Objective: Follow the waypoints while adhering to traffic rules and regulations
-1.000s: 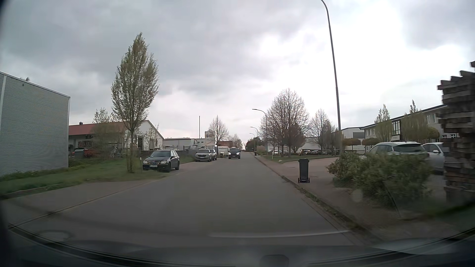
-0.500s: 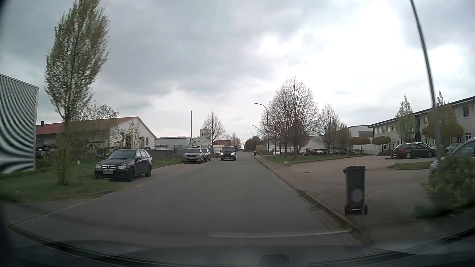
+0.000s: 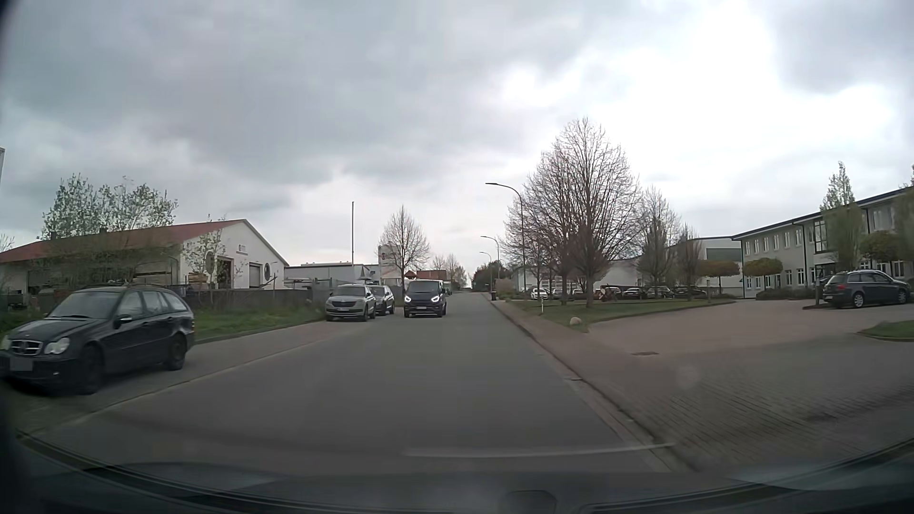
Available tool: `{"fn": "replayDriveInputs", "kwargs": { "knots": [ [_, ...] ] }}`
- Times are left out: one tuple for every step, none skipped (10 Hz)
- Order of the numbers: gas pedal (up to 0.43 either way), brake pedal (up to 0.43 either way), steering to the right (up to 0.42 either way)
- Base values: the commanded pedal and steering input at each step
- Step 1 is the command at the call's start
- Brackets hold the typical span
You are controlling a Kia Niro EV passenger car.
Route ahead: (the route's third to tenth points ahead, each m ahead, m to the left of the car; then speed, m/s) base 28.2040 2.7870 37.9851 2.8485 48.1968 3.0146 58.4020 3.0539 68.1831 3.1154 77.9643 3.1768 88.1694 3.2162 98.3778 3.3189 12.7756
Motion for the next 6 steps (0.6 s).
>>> {"fn": "replayDriveInputs", "kwargs": {
  "knots": [
    [0.197, 0.000, -0.008],
    [0.197, 0.000, -0.008],
    [0.197, 0.000, -0.008],
    [0.197, 0.000, -0.008],
    [0.197, 0.000, -0.008],
    [0.197, 0.000, -0.008]
  ]
}}
